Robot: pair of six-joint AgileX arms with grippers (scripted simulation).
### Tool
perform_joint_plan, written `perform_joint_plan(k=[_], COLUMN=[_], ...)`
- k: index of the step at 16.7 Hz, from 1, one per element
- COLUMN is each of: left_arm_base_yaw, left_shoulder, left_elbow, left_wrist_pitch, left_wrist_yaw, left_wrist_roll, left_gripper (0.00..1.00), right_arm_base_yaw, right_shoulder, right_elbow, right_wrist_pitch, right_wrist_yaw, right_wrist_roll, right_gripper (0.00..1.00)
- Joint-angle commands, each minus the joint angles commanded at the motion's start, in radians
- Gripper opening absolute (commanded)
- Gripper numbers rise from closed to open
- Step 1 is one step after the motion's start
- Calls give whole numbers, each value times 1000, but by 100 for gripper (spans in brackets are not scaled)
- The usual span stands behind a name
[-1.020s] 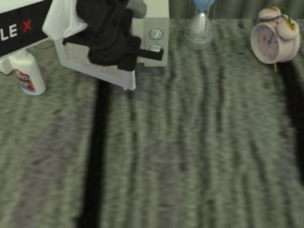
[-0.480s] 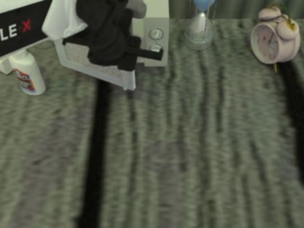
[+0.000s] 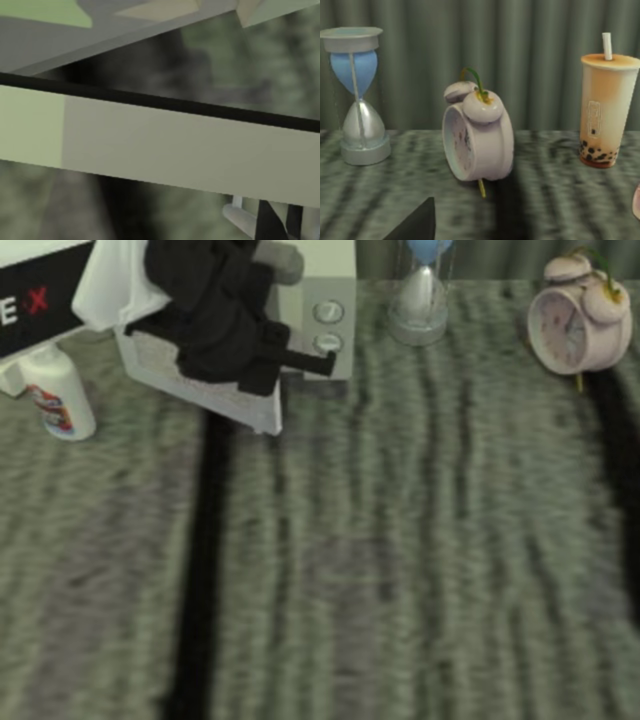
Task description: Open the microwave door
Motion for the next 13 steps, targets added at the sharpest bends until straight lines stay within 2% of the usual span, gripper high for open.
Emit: perform_joint_plan(k=[4, 13], left_arm_base_yaw=[23, 24], left_shoulder=[-47, -49], left_elbow=[-59, -60], left_wrist_pitch=[18, 20], left_wrist_yaw=[41, 42], left_wrist_roll=[78, 80], left_gripper=[0, 0], right_arm_base_yaw=[0, 0], right_shoulder=[0, 0], right_elbow=[0, 0], right_wrist_pitch=[0, 0], right_wrist_yaw=[0, 0], right_wrist_roll=[0, 0], right_gripper=[100, 100])
